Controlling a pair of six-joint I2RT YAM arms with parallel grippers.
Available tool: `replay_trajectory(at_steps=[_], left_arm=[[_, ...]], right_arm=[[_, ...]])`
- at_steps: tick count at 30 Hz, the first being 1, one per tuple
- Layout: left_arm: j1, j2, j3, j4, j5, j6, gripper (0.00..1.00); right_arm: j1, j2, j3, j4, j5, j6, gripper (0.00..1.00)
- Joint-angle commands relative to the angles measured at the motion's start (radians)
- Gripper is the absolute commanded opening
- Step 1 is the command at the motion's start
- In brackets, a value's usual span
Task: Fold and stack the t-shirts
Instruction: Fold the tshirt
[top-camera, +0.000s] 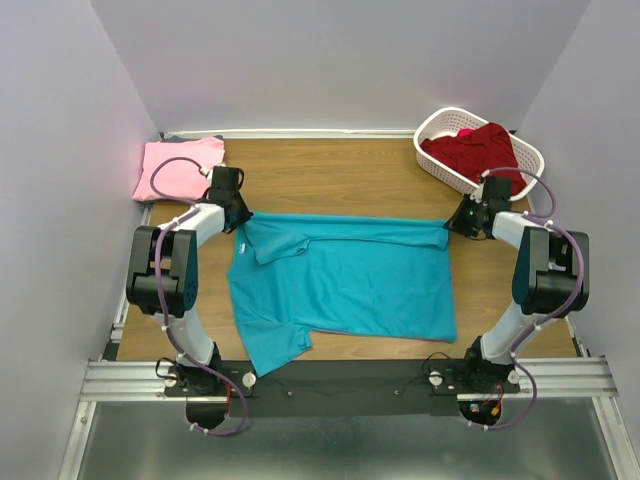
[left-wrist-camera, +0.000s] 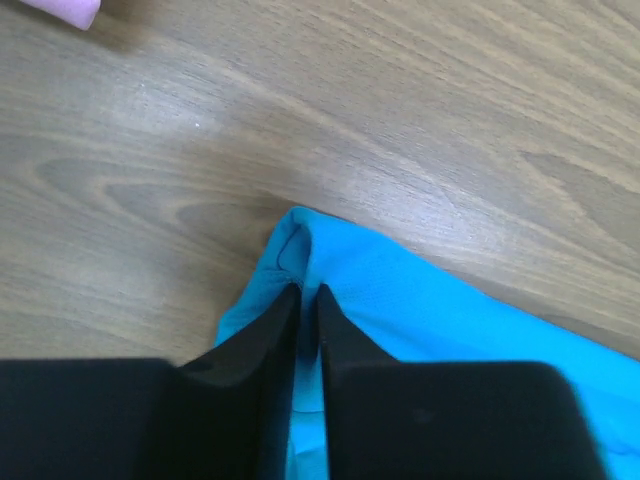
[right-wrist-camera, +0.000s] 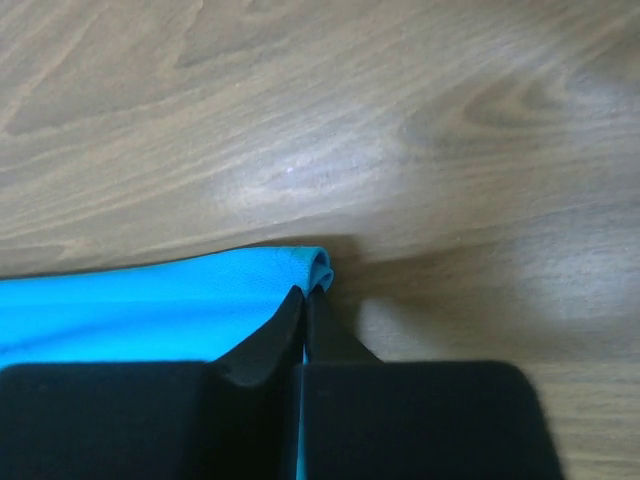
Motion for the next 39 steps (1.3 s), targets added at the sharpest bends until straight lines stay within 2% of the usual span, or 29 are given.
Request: replay_trajectory(at_steps=[1,3,4,5,7,10,13,15,20,23,26,31,37,39], left_arm=[[0.008,0.013,0.006,-0.013,-0.040,0.023,0.35],[0.005,-0.003,-0.006,-0.013,-0.023,0.020,0.50],[0.005,-0.034,-0.013,-0.013,-0.018,0.020,0.63],[0.000,-0.055,-0.022,-0.014,-0.015,0.020,0.69],[-0.003,-0.124,-0.029,-0.022,-0.017,0.014,0.83],[-0.009,-0.232,-0.045,-0.040,-0.026,0.009,0.91],[-0.047,-0.318,-0.066,-0.069,-0.052,0.009,0.91],[-0.080,-0.396,-0.094,-0.075,-0.058,0.008,0.89],[-0.210,-0.496,-0.177,-0.073,0.021,-0.057,0.88],[-0.267,-0.488,-0.238,-0.022,0.065,-0.089,0.85],[-0.302,-0.435,-0.232,-0.005,0.056,-0.088,0.82],[-0.304,-0.367,-0.189,-0.013,0.056,-0.057,0.79],[-0.304,-0.375,-0.171,-0.048,-0.010,-0.022,0.78],[-0.304,-0.385,-0.186,-0.046,-0.013,-0.022,0.78]], right_arm=[[-0.012,0.030,0.047,-0.012,-0.010,-0.038,0.13],[-0.009,0.019,0.050,-0.026,-0.025,-0.040,0.23],[-0.001,-0.003,0.055,-0.049,-0.024,-0.038,0.34],[0.005,-0.019,0.057,-0.060,-0.018,-0.037,0.39],[0.025,-0.075,0.057,-0.097,0.020,-0.028,0.46],[0.045,-0.148,0.050,-0.131,0.086,-0.008,0.46],[0.046,-0.232,0.023,-0.137,0.070,0.026,0.45],[0.046,-0.272,-0.008,-0.140,0.006,0.055,0.45],[0.046,-0.343,-0.107,-0.141,0.022,0.123,0.48],[0.046,-0.347,-0.131,-0.131,0.005,0.129,0.48],[0.046,-0.335,-0.129,-0.086,-0.036,0.152,0.46],[0.045,-0.261,-0.100,-0.040,-0.096,0.181,0.42],[0.046,-0.169,-0.115,0.015,-0.134,0.198,0.30],[0.045,-0.154,-0.144,0.015,-0.124,0.198,0.29]])
